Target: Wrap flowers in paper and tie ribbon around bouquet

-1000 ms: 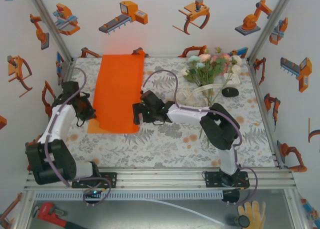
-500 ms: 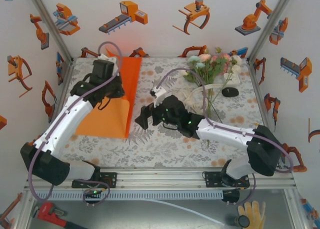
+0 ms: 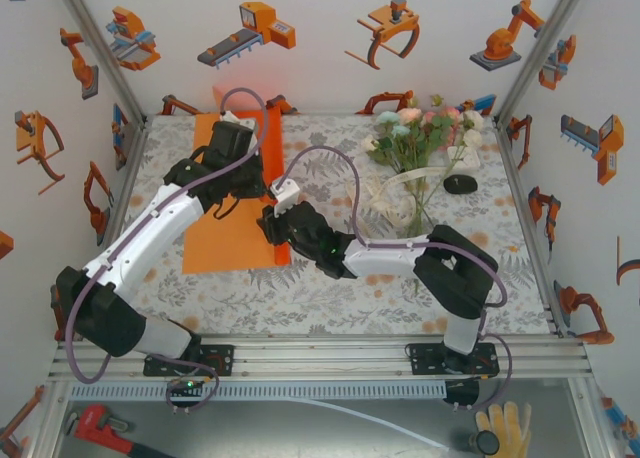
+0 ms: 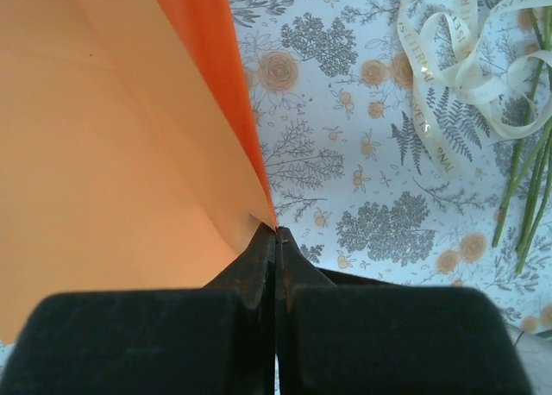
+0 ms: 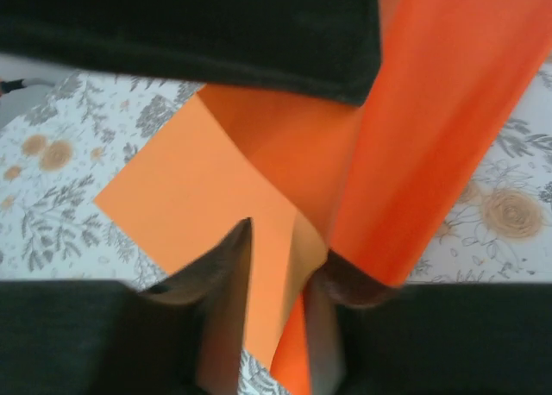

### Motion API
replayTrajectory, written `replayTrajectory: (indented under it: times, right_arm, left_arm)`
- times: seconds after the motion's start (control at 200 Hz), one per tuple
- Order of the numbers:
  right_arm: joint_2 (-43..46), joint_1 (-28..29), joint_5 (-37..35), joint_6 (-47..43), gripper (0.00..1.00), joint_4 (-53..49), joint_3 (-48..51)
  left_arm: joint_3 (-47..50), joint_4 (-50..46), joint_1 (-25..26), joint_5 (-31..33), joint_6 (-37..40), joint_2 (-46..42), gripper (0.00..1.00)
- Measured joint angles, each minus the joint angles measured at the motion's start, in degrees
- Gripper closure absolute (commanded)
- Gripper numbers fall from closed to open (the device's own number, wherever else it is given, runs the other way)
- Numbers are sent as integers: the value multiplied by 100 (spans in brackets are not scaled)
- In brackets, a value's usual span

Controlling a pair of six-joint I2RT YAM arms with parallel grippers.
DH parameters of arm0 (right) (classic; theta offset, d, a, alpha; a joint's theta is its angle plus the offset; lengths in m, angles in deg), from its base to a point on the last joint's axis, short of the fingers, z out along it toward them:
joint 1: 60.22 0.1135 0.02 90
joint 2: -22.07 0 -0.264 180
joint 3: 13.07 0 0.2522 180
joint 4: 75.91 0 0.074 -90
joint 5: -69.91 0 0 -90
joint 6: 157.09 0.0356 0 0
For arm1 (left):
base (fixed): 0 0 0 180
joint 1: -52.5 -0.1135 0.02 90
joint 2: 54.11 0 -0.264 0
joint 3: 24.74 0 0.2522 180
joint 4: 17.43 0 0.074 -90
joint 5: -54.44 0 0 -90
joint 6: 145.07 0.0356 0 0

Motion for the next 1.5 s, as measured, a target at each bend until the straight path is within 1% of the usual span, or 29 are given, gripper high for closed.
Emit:
replayTrajectory:
  times: [0.04,0.075,0.11,0.135,0.17,0.2,0.23,0.25,0.28,0.32,0.355,0.401,0.436,0.446,0.481,0.521,0.561,0.586,0.621,0.656,0.701,0.801,0.851,0.976,1.141,1.247,1.317,1.457,1.497]
  right_arm:
    - [-7,0,-66,28,94,57,-20]
    - [-7,0,-101,50,100,98,-26]
    - [-4,0,-129,96,100,138,-37]
    - [-7,0,-157,144,100,153,-42]
    - [-4,0,-186,170,100,179,-42]
    - [-4,0,-212,219,100,188,-42]
    - [-4,0,-264,289,100,190,-42]
    - [-4,0,-299,334,100,190,-42]
    - [-4,0,-378,422,100,188,-42]
    - [-2,0,-455,494,100,184,-44]
    - [0,0,-560,586,100,164,-52]
    - [0,0,-678,684,100,87,-87]
    - [0,0,-748,752,100,37,-114]
    - [0,0,-776,776,100,26,-125]
    - [7,0,-846,839,100,-13,-144]
    - [28,0,-940,944,100,-50,-149]
    - [50,0,-1012,1032,100,-83,-149]
    - [63,0,-1064,1097,100,-85,-149]
    - [83,0,-1150,1198,100,-85,-149]
    - [107,0,-1222,1307,100,-85,-149]
    - [133,0,-1303,1392,100,-87,-149]
    - [195,0,-1462,1565,100,-184,-149]
    - [221,0,-1528,1644,100,-291,-151]
    - [315,0,-1753,1847,100,-734,-186]
    - [619,0,-2271,2352,100,-1423,-186]
    - [931,0,-2769,3060,100,-2085,-195]
    - [1113,0,-3091,3687,100,-2774,-247]
    - [1298,39,-3497,4634,100,-3954,-273]
    - [1373,63,-3593,4896,97,-4212,-197]
  left_arm:
    - [9,28,2,-35,57,-24,77]
    - [26,44,11,-37,79,-57,60]
    - [72,63,22,9,92,-120,44]
    - [133,87,22,76,39,-188,37]
    - [262,120,33,240,17,-343,34]
    - [492,227,35,457,-120,-568,34]
    - [763,299,22,667,-330,-844,39]
    - [1038,376,0,837,-481,-1104,42]
    - [1471,391,-74,1058,-754,-1569,42]
    - [2052,455,-262,1213,-1145,-2225,44]
    - [2551,415,-531,1320,-1473,-2824,46]
    - [3134,417,-1080,1285,-1904,-3536,47]
    - [3390,409,-1419,1222,-2151,-3825,47]
    - [3523,400,-1622,1213,-2251,-3947,47]
    - [3670,411,-1891,1064,-2406,-4015,47]
    - [3816,446,-2208,769,-2553,-3871,47]
    - [3864,496,-2347,560,-2640,-3650,49]
    - [3864,535,-2428,352,-2664,-3333,51]
    - [3832,601,-2461,164,-2682,-3014,53]
    - [3746,734,-2470,-131,-2691,-2516,56]
    - [3665,916,-2461,-372,-2706,-1930,56]
    - [3576,1351,-2380,-627,-2712,-922,56]
    - [3569,1449,-2358,-669,-2730,-555,56]
    - [3567,1451,-2347,-584,-2813,-7,60]
    - [3493,1322,-2398,-275,-2949,332,63]
    - [3397,1204,-2505,-190,-2999,426,64]
    - [3346,1176,-2634,-101,-3001,476,65]
    - [3259,1150,-2879,-26,-2990,560,65]
    - [3235,1134,-2942,24,-2959,575,65]
